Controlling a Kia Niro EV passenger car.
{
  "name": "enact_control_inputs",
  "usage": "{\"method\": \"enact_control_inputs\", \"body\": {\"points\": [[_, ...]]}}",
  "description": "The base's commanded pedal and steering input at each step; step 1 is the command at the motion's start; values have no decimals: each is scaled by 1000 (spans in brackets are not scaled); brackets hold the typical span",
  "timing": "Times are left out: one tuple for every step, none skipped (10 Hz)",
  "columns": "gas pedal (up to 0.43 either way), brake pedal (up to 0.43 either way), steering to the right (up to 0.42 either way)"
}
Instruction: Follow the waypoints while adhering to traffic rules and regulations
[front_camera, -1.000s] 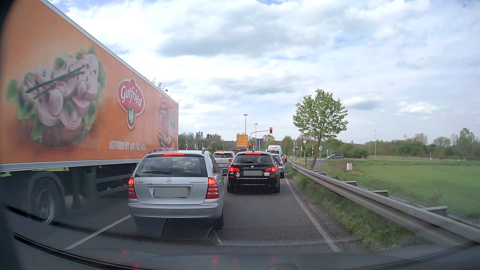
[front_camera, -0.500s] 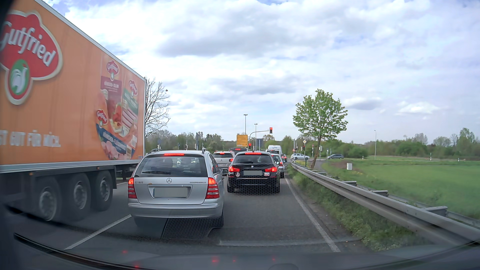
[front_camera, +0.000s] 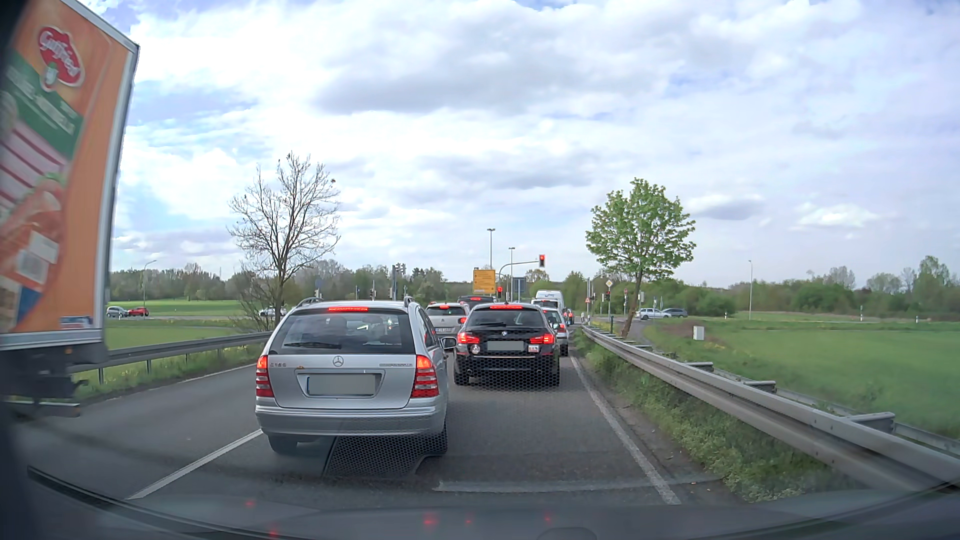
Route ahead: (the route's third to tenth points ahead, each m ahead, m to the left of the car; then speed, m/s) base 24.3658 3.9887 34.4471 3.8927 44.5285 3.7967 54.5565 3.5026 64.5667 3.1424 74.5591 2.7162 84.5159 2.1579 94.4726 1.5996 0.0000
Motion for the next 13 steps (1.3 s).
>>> {"method": "enact_control_inputs", "body": {"points": [[0, 280, -10], [0, 280, -10], [0, 280, -10], [0, 280, -10], [0, 280, -10], [0, 287, -10], [0, 280, -10], [0, 280, -10], [0, 280, -10], [0, 280, -10], [0, 287, -10], [0, 280, -10], [0, 280, -10]]}}
